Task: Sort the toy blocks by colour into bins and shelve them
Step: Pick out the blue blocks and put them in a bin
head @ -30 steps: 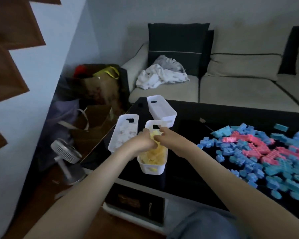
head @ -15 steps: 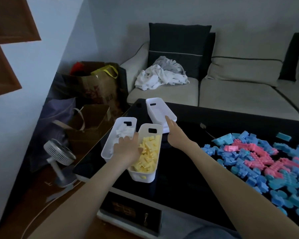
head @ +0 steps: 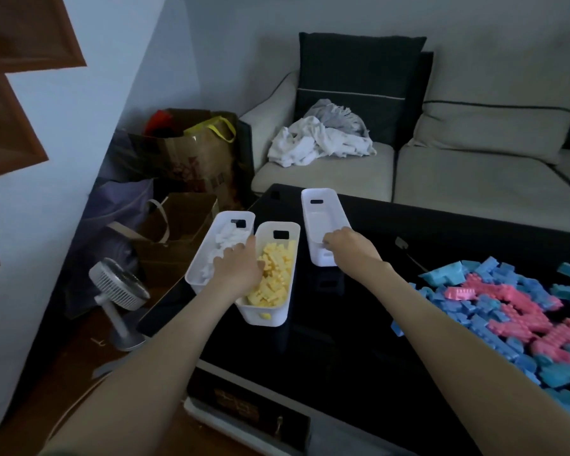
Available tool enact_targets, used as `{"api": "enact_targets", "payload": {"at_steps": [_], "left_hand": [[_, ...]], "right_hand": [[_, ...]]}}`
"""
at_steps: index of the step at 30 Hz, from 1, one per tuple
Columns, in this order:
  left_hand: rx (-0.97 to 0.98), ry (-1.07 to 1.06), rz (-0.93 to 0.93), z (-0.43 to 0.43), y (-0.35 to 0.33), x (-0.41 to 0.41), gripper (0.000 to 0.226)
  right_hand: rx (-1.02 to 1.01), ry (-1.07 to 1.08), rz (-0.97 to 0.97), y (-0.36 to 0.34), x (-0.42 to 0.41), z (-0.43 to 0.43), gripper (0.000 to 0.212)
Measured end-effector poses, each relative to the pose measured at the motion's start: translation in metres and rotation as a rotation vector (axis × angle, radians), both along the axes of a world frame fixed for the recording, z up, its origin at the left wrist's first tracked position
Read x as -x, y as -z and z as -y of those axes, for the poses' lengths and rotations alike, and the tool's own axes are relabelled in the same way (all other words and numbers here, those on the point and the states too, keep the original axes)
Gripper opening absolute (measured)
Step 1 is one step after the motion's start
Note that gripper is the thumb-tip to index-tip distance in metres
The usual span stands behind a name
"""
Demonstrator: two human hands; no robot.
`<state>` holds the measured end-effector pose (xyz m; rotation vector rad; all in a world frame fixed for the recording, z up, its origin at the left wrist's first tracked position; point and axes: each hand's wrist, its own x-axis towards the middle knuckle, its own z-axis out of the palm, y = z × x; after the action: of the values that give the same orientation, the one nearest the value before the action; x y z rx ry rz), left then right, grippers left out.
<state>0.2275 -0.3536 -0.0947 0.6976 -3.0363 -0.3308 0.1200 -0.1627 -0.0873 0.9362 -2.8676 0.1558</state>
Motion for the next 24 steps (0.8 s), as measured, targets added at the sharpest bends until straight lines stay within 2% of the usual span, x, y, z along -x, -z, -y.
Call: {"api": "enact_targets", "payload": {"at_steps": [8, 10, 19, 21, 24], "left_hand": [[-0.046, 0.058, -0.055, -0.008, 0.004, 0.017, 0.062], [-0.039, 0.059, -0.06, -0.011, 0.005, 0.018, 0.062], [0.194, 0.02, -0.104, -0.028, -0.009, 0.004, 0.046], [0.161, 0.054, -0.216, -0.035, -0.016, -0.001, 0.042], [0.017, 0.201, -0.509, -0.044, -0.028, -0.01, 0.031]], "right_hand": [[0.085, 0.026, -0.076, -0.021, -0.002, -0.013, 0.012], [0.152, 0.039, -0.105, -0.026, 0.0, -0.016, 0.013], [0.404, 0.148, -0.078, -0.044, 0.002, -0.034, 0.019], [0.499, 0.158, -0.092, -0.047, -0.001, -0.033, 0.021], [0.562, 0.096, -0.212, -0.055, -0.01, -0.037, 0.025]]}}
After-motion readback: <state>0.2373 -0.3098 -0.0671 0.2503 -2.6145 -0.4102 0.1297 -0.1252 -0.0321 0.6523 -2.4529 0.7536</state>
